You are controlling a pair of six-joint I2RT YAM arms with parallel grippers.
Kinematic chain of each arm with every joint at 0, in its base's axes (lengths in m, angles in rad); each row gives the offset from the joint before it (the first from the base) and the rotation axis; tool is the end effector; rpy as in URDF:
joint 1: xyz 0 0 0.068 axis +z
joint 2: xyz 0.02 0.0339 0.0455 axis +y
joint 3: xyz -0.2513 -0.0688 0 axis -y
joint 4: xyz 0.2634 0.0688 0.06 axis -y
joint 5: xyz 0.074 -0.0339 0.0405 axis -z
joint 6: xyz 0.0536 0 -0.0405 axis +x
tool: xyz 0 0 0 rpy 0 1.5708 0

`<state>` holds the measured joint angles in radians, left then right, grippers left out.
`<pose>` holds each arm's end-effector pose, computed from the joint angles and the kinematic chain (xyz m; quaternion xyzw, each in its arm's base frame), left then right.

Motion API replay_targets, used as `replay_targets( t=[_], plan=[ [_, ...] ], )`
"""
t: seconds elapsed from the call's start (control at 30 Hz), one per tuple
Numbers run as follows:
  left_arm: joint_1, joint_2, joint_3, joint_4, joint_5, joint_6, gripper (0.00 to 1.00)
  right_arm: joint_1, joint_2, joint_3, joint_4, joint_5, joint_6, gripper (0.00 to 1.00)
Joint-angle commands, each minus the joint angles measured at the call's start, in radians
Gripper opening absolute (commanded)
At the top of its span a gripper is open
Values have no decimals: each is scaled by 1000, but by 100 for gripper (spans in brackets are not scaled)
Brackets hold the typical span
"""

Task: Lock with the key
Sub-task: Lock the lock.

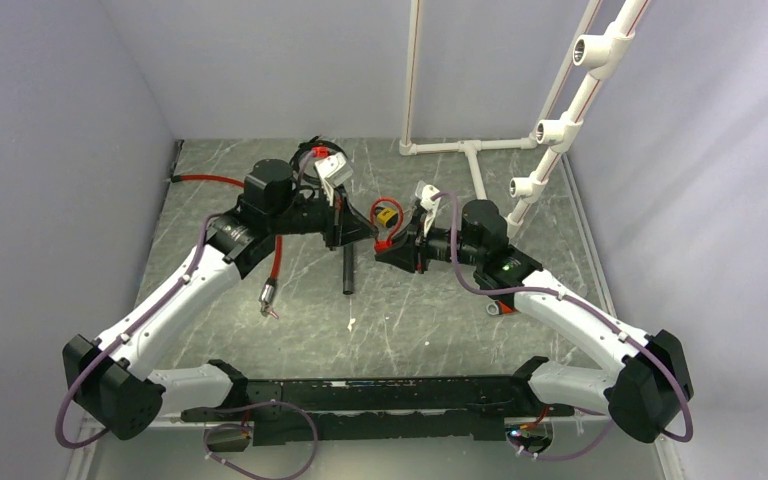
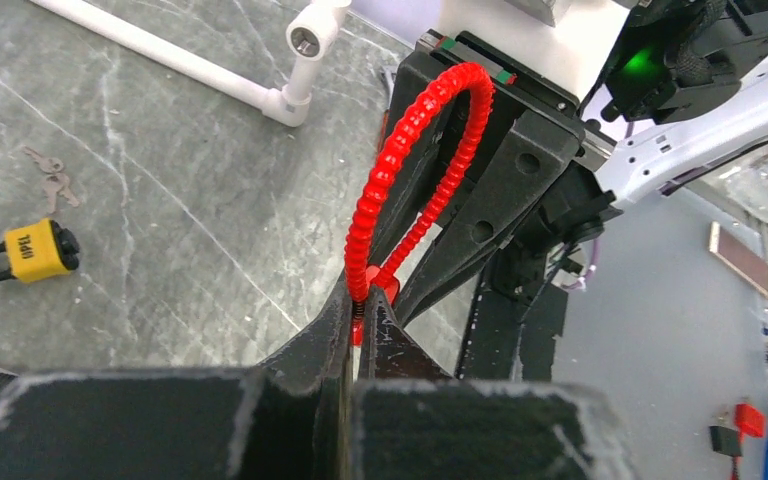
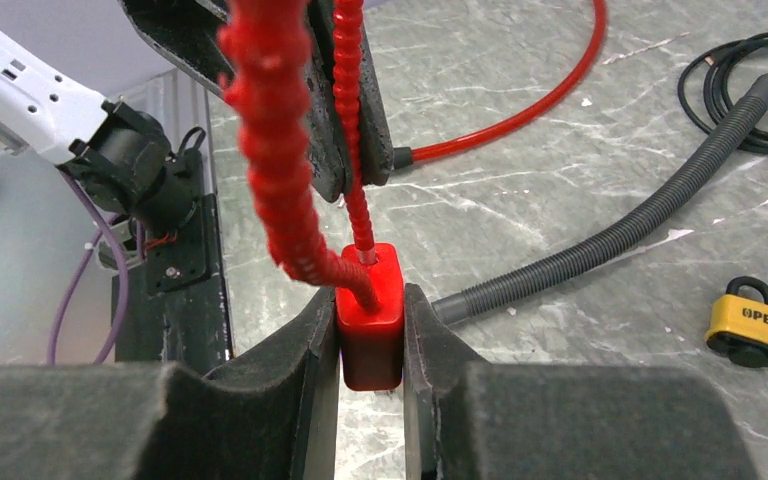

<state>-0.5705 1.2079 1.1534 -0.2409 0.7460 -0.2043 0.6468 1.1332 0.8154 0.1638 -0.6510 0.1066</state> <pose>0.2375 -0.1956 0.3610 0.3496 0.6962 -0.4805 0.4027 0.2180 0.2053 0.2979 -0.3925 0.6379 0.4526 0.4839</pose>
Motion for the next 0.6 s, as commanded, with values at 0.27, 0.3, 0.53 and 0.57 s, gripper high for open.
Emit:
replay_targets(
  t=[0.27, 0.3, 0.53, 0.57],
  plan=[
    [1, 84, -82, -218, 60, -124, 0, 8, -67, 60, 405, -4, -137, 0],
    [2, 85, -82, -213, 59, -123, 0, 8, -72, 56, 404, -17, -158, 0],
    [-98, 26, -92, -168, 103, 17, 0, 17, -50, 64, 413, 7, -163, 0],
    [-122, 20, -93, -185, 90, 47, 0, 17, -46, 62, 431, 18, -143, 0]
  ],
)
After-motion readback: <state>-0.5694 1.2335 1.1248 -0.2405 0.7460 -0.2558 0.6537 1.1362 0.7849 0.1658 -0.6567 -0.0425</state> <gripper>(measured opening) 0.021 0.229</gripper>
